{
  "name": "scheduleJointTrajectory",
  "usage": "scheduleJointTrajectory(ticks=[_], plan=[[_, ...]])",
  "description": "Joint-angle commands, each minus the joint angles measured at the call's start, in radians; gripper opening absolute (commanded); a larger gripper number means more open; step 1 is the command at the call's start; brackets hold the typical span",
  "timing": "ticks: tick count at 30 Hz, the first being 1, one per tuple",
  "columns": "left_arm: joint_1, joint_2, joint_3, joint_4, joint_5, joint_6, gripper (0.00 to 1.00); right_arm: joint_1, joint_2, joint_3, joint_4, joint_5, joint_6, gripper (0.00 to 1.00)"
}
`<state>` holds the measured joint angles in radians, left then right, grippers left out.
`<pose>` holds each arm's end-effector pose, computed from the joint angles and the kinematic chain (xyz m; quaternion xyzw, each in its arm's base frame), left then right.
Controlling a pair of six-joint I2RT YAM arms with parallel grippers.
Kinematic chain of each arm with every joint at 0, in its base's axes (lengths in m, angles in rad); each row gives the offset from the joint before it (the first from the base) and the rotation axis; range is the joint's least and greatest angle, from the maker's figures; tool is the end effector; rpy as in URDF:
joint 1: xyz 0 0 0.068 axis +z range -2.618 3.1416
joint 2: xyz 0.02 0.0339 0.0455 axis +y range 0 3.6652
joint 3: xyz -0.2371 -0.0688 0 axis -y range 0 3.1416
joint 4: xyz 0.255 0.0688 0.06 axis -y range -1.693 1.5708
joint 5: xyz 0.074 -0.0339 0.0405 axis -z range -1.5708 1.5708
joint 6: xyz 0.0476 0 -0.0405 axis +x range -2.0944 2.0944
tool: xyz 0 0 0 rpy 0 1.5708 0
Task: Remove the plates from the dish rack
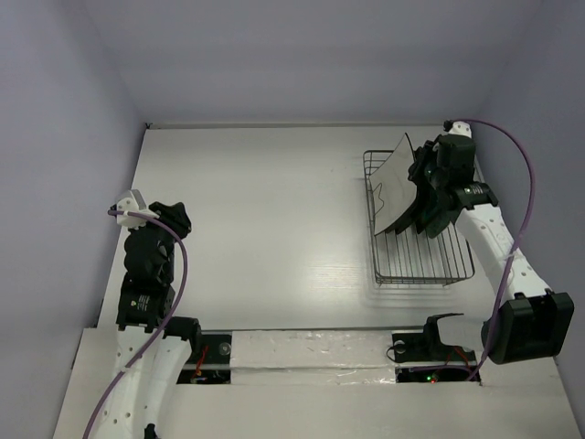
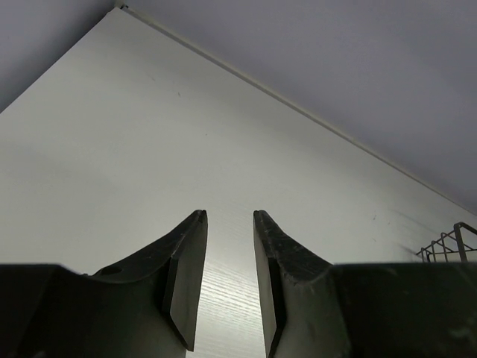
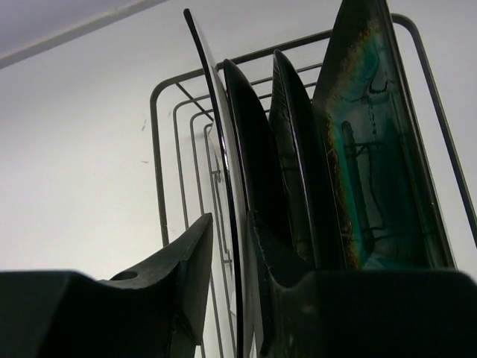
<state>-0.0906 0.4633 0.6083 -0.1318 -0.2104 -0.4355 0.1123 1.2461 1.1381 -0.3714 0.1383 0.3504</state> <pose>0.1723 -0.0057 0.3173 -0.1935 0.6754 -0.1128 0.7027 0.3106 0.0284 0.3145 0.1369 0.8424 0.0612 0.5175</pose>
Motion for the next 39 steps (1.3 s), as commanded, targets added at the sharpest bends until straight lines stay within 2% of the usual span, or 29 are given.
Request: scheduleJointTrajectory(ticks=[1, 6, 14, 21, 23, 24, 25, 27, 29, 32, 34, 37, 39], plan=[[-0.003, -0.002, -0.007, 0.046, 0.003, 0.0, 0.28, -0.002, 0.007, 0.025, 0.034, -0.023, -0.013, 0.3], [-0.003, -0.003, -0.005, 0.047, 0.003, 0.0, 0.29, 0.027, 0.015, 0.038, 0.022, -0.011, -0.016, 0.23], [-0.003, -0.002, -0.007, 0.047, 0.003, 0.0, 0.3, 0.105, 0.035, 0.106, -0.049, 0.092, -0.041, 0.22], [-0.003, 0.0, -0.005, 0.047, 0.003, 0.001, 0.3, 0.125, 0.081, 0.124, -0.07, 0.141, -0.05, 0.21], [-0.003, -0.002, -0.007, 0.047, 0.003, 0.001, 0.3, 0.125, 0.099, 0.129, -0.072, 0.145, -0.05, 0.25], [-0.003, 0.0, -0.005, 0.047, 0.003, 0.001, 0.3, 0.125, 0.116, 0.129, -0.07, 0.147, -0.051, 0.35], [-0.003, 0.0, -0.007, 0.047, 0.003, 0.001, 0.3, 0.125, 0.125, 0.129, -0.064, 0.147, -0.05, 0.38], [-0.003, 0.0, -0.007, 0.047, 0.003, 0.003, 0.31, 0.125, 0.147, 0.13, -0.055, 0.138, -0.05, 0.42], [-0.003, 0.003, -0.005, 0.047, 0.003, 0.001, 0.31, 0.125, 0.174, 0.137, -0.052, 0.142, -0.045, 0.42], [-0.003, 0.006, -0.005, 0.049, 0.003, 0.003, 0.31, 0.125, 0.205, 0.153, -0.054, 0.146, -0.051, 0.39], [-0.003, 0.003, -0.007, 0.049, 0.003, 0.003, 0.31, 0.125, 0.22, 0.181, -0.067, 0.147, -0.057, 0.32], [-0.003, 0.001, -0.007, 0.049, 0.003, 0.003, 0.31, 0.125, 0.234, 0.207, -0.1, 0.164, -0.071, 0.08], [-0.012, 0.0, -0.005, 0.049, 0.003, 0.003, 0.31, 0.125, 0.231, 0.221, -0.122, 0.181, -0.083, 0.0]])
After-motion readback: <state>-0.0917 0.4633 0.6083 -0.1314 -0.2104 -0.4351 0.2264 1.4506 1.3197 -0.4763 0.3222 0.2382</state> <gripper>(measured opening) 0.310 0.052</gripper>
